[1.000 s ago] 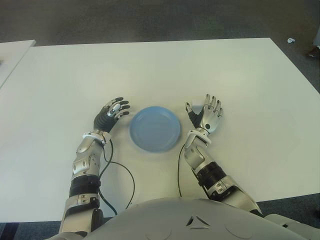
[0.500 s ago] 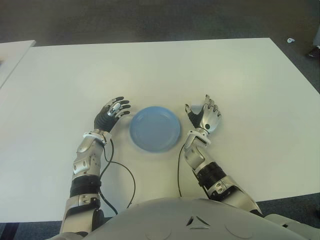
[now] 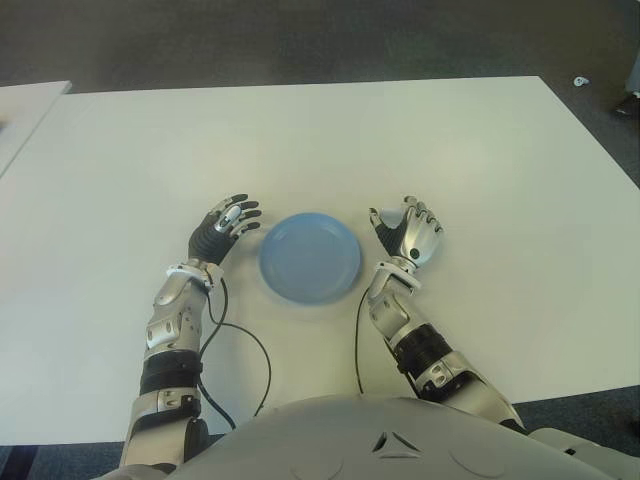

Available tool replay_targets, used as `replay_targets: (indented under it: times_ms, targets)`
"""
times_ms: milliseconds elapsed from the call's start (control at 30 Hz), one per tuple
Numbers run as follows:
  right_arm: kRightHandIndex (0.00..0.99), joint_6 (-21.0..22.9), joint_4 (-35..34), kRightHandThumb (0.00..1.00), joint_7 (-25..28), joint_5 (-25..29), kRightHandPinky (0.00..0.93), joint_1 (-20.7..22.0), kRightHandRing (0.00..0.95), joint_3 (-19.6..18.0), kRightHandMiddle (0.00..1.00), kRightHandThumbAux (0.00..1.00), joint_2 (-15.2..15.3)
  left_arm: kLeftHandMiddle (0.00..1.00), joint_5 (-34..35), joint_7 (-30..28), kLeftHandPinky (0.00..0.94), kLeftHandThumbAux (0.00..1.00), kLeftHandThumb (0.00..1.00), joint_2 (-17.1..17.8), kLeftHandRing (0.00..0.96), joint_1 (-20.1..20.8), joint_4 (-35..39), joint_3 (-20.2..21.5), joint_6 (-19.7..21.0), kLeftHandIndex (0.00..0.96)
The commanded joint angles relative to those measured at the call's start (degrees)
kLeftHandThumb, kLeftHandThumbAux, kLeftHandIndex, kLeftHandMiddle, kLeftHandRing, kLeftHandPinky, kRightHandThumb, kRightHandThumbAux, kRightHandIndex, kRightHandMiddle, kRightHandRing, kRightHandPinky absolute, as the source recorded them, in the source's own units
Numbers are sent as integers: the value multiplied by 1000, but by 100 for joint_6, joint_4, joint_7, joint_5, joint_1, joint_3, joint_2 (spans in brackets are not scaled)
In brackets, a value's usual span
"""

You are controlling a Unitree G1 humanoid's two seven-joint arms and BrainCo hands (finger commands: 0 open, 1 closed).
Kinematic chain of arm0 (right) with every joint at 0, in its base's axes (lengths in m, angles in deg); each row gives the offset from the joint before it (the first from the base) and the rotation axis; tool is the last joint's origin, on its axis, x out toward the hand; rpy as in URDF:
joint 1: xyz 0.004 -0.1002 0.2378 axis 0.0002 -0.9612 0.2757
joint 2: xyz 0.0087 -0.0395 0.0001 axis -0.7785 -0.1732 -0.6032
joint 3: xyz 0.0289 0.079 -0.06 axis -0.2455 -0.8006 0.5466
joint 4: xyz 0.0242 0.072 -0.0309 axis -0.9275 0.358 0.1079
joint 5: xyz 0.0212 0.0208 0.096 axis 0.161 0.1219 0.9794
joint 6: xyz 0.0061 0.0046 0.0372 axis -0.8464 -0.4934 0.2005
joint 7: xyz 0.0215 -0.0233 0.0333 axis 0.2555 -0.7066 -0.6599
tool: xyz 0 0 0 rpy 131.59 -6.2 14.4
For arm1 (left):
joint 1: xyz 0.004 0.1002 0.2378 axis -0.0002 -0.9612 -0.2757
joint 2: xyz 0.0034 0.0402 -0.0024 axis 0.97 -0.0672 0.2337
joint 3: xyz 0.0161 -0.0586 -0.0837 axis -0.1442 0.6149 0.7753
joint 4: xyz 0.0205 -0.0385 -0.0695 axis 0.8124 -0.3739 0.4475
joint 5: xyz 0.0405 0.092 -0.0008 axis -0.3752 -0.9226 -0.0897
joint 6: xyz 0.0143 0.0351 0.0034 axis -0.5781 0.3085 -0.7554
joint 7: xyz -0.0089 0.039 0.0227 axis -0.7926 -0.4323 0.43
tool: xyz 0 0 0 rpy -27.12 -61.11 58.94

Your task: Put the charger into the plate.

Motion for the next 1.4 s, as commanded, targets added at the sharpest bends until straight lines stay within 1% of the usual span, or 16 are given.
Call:
replay_targets:
  times_ms: [33,67,100,133,167,233,267,400,500,633,800,1100,1400]
  targets:
    - [392,-542,995,622,-340,501,592,-621,555,-81,575,441,-1234,341,55,35,376,624,232,-17,348,-36,-121,41,72,286]
    - [414,-650,1106,641,-427,512,618,-583,587,-105,609,450,-1227,343,54,31,377,621,231,-15,349,-32,-133,43,67,288]
    - [422,-823,1330,647,-557,519,628,-504,598,-143,622,453,-1195,344,57,24,377,620,231,-16,350,-27,-143,47,56,289]
    - [425,-947,1490,673,-648,525,668,-448,643,-170,664,542,-1172,346,59,18,377,618,230,-16,351,-23,-150,49,48,291]
    - [427,-1020,1605,690,-769,499,695,-398,673,-177,691,599,-1150,347,56,11,377,616,229,-16,352,-23,-154,48,33,292]
    - [432,-1073,1720,709,-938,455,771,-342,727,-185,729,648,-1139,348,45,13,378,615,228,-16,353,-25,-150,43,17,294]
    - [435,-1090,1769,719,-999,443,804,-321,755,-192,753,668,-1143,347,38,14,375,615,227,-17,352,-24,-160,41,5,294]
    - [439,-1221,1981,737,-999,508,860,-194,810,-283,809,698,-1141,345,43,36,374,617,232,-10,350,0,-186,47,48,294]
    - [440,-1369,2076,742,-1037,614,875,-104,835,-423,838,705,-1166,346,47,42,374,616,236,-4,349,2,-190,52,72,296]
    - [440,-1441,2090,745,-1023,687,884,-43,857,-510,861,707,-1189,345,37,52,370,612,233,2,347,7,-205,50,82,295]
    - [440,-1569,2268,747,-1085,730,881,47,870,-596,878,708,-1221,344,60,49,367,613,225,6,343,27,-228,66,101,293]
    - [440,-1845,2435,748,-1205,727,880,110,876,-627,888,709,-1184,342,128,17,362,610,194,-19,339,63,-249,106,153,291]
    - [440,-2071,2526,748,-1155,730,885,116,877,-643,888,709,-1107,337,131,-24,365,604,181,-45,336,74,-271,110,136,283]
